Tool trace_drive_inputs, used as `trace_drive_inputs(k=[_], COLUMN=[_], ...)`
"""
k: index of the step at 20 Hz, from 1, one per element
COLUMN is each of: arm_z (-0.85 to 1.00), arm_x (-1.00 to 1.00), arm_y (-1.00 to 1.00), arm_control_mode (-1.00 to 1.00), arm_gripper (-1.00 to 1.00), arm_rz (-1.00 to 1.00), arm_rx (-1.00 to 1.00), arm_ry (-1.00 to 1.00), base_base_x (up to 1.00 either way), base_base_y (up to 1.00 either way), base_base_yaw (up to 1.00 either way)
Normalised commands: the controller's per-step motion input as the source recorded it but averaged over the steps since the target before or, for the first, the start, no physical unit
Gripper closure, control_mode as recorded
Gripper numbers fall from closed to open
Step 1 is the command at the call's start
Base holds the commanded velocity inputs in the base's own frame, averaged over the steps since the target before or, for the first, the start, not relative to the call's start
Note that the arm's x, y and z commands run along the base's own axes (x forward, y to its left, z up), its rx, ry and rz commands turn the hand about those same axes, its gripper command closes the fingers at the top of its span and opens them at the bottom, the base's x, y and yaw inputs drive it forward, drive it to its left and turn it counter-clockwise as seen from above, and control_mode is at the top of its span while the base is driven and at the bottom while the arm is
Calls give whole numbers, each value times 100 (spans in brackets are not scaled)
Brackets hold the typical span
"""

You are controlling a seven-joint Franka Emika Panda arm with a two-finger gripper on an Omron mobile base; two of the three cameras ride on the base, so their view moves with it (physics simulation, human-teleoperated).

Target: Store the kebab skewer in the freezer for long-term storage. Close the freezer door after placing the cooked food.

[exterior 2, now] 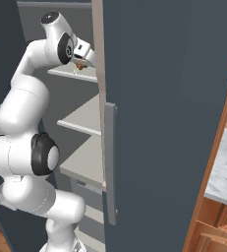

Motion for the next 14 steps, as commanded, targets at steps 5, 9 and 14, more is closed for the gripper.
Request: trace_drive_inputs(k=[5, 9, 14], arm_z=[-9, -13, -15], arm_x=[3, 14, 23], arm_y=[0, -4, -20], arm_control_mode=[-100, -100, -100], arm_gripper=[100, 100, 100], arm_rz=[0, 0, 0], arm_rx=[0, -1, -1], arm_ry=[3, 2, 3], base_base_x=[0, 0, 0], base_base_y=[0, 0, 0], base_base_yaw=[0, 0, 0])
